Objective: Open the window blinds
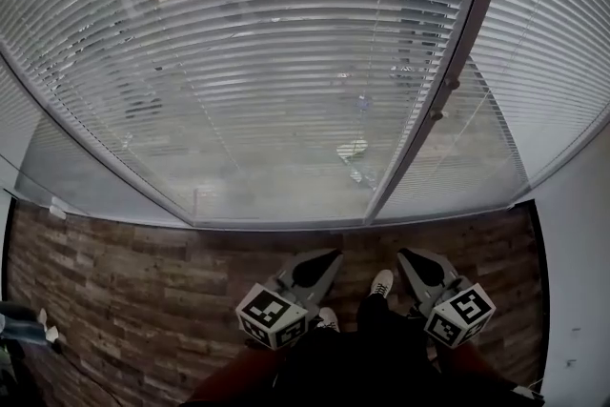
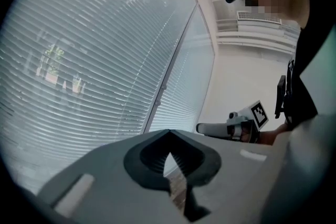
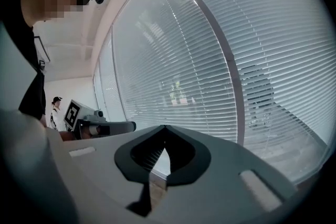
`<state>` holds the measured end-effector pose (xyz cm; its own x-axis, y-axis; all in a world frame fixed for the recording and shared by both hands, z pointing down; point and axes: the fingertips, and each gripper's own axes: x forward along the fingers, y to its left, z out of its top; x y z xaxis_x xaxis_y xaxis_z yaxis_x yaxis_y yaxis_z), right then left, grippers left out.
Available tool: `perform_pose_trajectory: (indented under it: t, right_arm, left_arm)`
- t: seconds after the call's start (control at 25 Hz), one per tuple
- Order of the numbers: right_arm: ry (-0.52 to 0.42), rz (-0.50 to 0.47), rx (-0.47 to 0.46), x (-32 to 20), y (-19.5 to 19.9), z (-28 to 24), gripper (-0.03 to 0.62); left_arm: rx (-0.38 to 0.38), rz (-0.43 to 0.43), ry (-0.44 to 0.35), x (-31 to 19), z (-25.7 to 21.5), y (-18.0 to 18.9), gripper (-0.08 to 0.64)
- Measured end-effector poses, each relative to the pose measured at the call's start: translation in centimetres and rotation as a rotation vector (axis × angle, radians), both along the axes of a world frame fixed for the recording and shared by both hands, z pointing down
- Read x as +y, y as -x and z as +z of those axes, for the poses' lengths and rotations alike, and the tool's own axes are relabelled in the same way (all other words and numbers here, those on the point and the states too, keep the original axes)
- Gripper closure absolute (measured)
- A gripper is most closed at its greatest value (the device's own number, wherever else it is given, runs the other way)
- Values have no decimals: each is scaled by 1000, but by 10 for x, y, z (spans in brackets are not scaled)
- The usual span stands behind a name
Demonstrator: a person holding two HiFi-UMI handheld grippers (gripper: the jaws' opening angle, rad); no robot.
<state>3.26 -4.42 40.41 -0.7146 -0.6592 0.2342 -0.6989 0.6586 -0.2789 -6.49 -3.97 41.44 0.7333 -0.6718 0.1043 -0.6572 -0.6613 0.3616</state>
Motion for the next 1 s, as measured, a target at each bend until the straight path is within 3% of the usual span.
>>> perform_pose_trajectory:
  t: [0.2,0.44,0.84,1.0]
  right_arm:
    - [1,-29,-4,8,12,1,566]
    - [25,-63,-1,-49,20,-4,566]
    - [-41,-150,-7,-58,-12,1,566]
    - [-55,-186,-8,-90,-32,-4,566]
  left_arm:
    - [2,-14,-11,12,1,7,560]
    - [9,-51,19,-37,-4,16,560]
    - [11,-129,-54,-46,-6,-17,560]
    - [-4,-171,-66,-79,-9,-36,560]
